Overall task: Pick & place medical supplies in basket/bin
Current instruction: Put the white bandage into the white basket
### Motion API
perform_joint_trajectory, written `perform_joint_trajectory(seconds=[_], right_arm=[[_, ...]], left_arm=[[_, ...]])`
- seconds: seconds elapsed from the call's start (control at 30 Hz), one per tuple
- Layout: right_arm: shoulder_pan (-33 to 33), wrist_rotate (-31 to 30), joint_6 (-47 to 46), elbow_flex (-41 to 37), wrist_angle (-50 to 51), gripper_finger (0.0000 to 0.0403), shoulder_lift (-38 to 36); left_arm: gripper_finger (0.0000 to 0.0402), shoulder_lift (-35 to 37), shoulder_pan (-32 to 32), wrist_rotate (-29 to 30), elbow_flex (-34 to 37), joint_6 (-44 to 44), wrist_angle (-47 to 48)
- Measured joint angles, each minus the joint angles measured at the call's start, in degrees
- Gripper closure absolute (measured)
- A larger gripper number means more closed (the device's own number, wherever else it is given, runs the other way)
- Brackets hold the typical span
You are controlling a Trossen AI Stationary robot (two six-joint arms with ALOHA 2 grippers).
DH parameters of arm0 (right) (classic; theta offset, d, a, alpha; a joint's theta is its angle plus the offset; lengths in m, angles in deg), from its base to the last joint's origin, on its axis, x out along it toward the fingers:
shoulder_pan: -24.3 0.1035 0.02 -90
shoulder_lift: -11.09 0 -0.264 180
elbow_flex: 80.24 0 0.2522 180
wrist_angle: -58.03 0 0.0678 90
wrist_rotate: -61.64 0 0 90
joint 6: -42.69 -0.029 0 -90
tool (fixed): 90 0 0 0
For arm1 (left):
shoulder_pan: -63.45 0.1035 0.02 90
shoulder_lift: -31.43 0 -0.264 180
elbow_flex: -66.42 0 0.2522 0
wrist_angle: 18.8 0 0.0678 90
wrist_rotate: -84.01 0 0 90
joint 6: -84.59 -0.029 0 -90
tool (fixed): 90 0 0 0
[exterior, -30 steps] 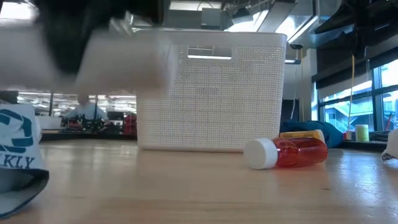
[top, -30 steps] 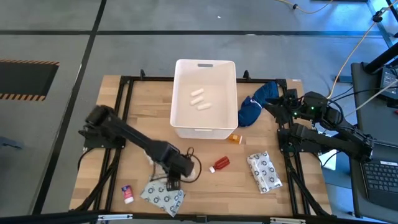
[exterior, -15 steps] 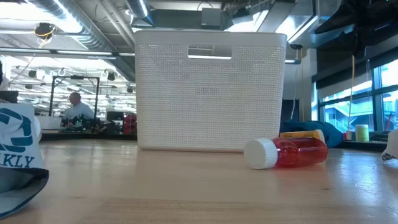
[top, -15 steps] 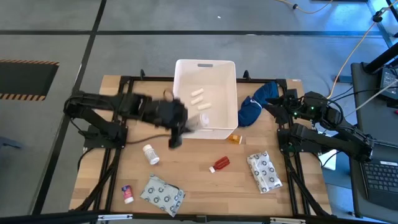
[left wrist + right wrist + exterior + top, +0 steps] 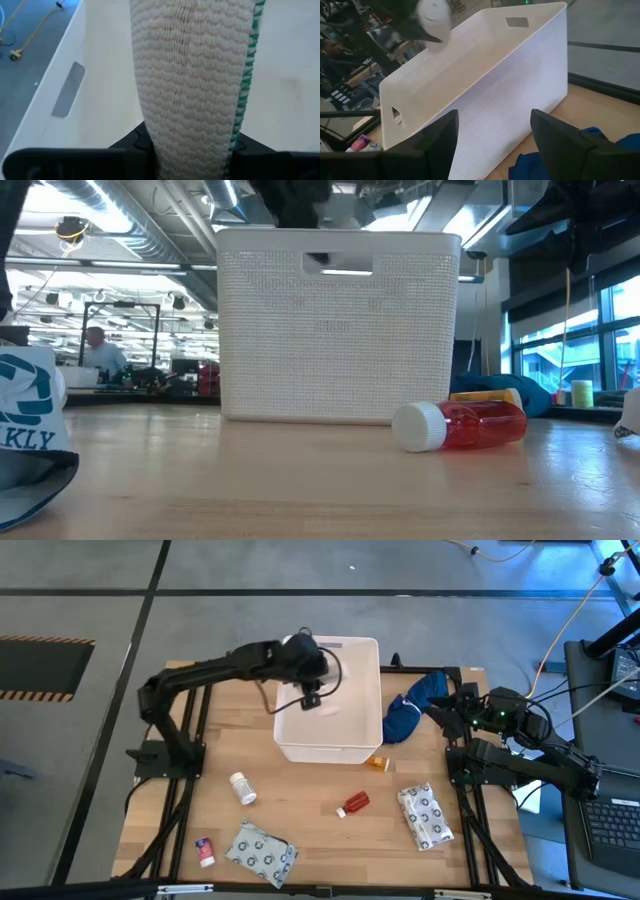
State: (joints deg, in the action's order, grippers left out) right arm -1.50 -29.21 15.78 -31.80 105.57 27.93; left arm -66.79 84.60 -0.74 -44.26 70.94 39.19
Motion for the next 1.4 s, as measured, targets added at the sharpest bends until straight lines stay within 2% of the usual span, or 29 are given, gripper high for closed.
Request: perform_joint_trajectory(seconds=[0.27,0.53,0.83,0.93,1.07,1.17,1.4], right_arm=[[0.0,-1.08,-0.01,0.0,0.0,0.0155,0.02],[0.01,-1.25,-0.18,0.0,0.0,0.0155,0.0],[0.0,-2.59,-1.52,0.0,0.0,0.0155,0.01],[0.0,-2.59,-2.28,0.0,0.02,0.0155,0.02],[0.02,-2.59,-2.85,0.0,0.01,0.0155,0.0],[0.01,-2.61,-2.98,0.0,0.01,0.0155,0.01],[0.01,-2.59,-2.9,0.0,0.0,0.0155,0.0]], left_arm=[[0.0297,-10.94,5.7,-2.02,0.0,-7.98,-4.05],[0.0296,-19.78,6.89,-1.51,0.0,-11.72,-4.79],[0.0296,-24.84,5.56,-0.26,-0.02,-17.37,-15.79],[0.0296,-26.05,5.36,0.7,-0.02,-18.91,-14.58],[0.0294,-27.05,5.42,5.82,0.0,-18.63,-12.99],[0.028,-26.89,5.46,9.14,-0.02,-19.33,-14.29],[0.0211,-26.37,5.55,8.24,-2.02,-21.06,-11.99]])
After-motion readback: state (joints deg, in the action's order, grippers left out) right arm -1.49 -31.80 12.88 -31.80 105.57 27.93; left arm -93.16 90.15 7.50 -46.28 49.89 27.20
